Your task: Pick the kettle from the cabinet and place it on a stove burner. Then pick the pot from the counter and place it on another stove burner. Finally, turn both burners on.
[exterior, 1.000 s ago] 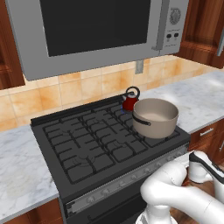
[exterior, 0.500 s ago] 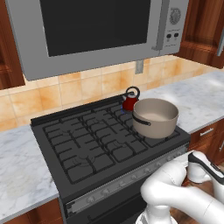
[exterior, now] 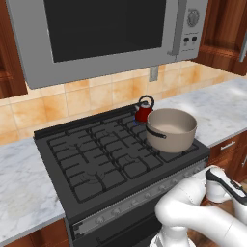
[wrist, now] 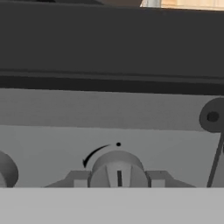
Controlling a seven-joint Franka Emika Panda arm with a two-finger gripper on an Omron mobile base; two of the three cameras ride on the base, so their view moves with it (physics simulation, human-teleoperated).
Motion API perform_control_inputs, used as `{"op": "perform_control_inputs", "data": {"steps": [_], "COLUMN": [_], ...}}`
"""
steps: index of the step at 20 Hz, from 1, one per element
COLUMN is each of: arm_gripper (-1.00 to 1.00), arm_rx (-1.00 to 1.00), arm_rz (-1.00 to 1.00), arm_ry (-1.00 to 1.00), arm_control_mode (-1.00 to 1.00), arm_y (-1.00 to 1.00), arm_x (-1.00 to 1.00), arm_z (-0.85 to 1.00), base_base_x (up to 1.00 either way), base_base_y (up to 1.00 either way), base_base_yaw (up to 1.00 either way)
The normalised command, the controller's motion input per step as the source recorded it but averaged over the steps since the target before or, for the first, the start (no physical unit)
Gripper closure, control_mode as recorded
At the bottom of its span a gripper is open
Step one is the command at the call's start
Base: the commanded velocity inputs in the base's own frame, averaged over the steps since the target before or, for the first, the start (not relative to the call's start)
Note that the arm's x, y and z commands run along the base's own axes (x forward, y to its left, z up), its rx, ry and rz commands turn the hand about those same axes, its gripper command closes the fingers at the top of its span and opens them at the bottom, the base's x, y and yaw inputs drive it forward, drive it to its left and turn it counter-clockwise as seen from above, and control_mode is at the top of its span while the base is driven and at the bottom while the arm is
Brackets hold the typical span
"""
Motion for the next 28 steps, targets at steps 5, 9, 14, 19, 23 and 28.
{"op": "perform_control_inputs", "data": {"steps": [5, 9, 14, 19, 23, 28], "arm_gripper": [1.0, 1.0, 1.0, 1.0, 1.0, 1.0], "arm_rx": [-0.25, -0.27, -0.26, -0.26, -0.25, -0.23], "arm_rz": [0.03, 0.03, 0.04, 0.04, 0.03, 0.02], "arm_ry": [-0.04, -0.04, -0.04, -0.04, -0.03, 0.0], "arm_control_mode": [-1.0, -1.0, -1.0, -1.0, -1.0, -1.0], "arm_y": [0.0, 0.0, 0.0, 0.0, 0.0, 0.0], "arm_x": [-0.09, -0.06, -0.05, -0.06, -0.06, -0.03], "arm_z": [-0.05, -0.05, -0.07, -0.08, -0.11, -0.12], "base_base_x": [0.0, 0.0, 0.0, 0.0, 0.0, 0.0], "base_base_y": [0.0, 0.0, 0.0, 0.0, 0.0, 0.0], "base_base_yaw": [0.0, 0.0, 0.0, 0.0, 0.0, 0.0]}}
